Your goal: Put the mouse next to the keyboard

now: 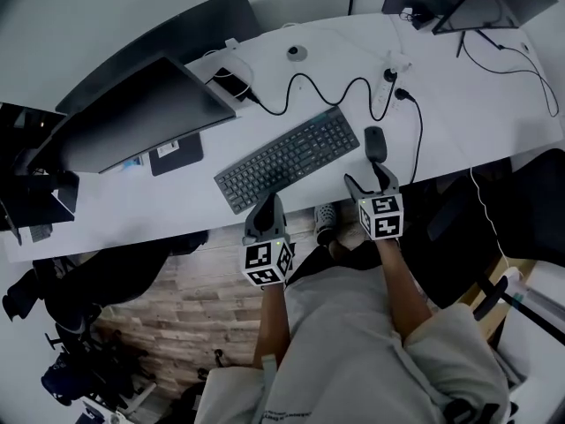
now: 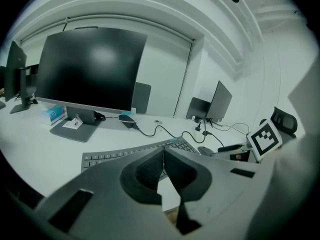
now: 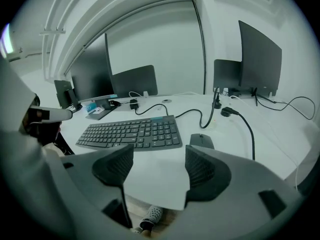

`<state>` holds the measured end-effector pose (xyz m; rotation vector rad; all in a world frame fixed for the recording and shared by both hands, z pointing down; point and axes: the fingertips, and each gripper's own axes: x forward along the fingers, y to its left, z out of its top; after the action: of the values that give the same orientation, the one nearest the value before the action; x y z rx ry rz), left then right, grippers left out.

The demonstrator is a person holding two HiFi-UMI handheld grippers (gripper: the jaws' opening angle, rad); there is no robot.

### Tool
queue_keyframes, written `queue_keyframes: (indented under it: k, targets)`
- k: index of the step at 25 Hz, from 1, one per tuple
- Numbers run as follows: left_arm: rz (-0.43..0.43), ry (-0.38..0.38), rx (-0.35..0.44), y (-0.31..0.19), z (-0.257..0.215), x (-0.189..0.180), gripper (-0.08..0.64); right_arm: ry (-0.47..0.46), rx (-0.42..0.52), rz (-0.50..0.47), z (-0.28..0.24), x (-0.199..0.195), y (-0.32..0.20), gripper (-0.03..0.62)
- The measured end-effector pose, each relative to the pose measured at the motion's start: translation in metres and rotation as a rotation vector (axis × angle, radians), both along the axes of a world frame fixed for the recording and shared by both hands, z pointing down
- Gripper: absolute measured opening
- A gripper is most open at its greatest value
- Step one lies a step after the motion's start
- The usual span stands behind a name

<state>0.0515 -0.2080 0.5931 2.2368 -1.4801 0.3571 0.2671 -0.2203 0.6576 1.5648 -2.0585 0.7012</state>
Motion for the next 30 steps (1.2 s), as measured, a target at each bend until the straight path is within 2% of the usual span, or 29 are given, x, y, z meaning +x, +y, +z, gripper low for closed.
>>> queue_keyframes:
  k: [12, 21, 30]
  targets:
    - [-0.084, 0.022, 0.045, 0.098, -0.024, -0.021, 0.023, -0.018, 0.065, -0.1, -0.035, -0.044, 0.078, 0.314]
    - [-0.13, 0.019, 0.095, 0.145, -0.042, -0.033, 0.023, -0.046, 0.121, -0.135, -0.053, -0.062, 0.129, 0.302]
    - [-0.133, 0.013, 0.118, 0.193, -0.045, -0.03, 0.023, -0.077, 0.17, -0.143, -0.062, -0.074, 0.171, 0.287]
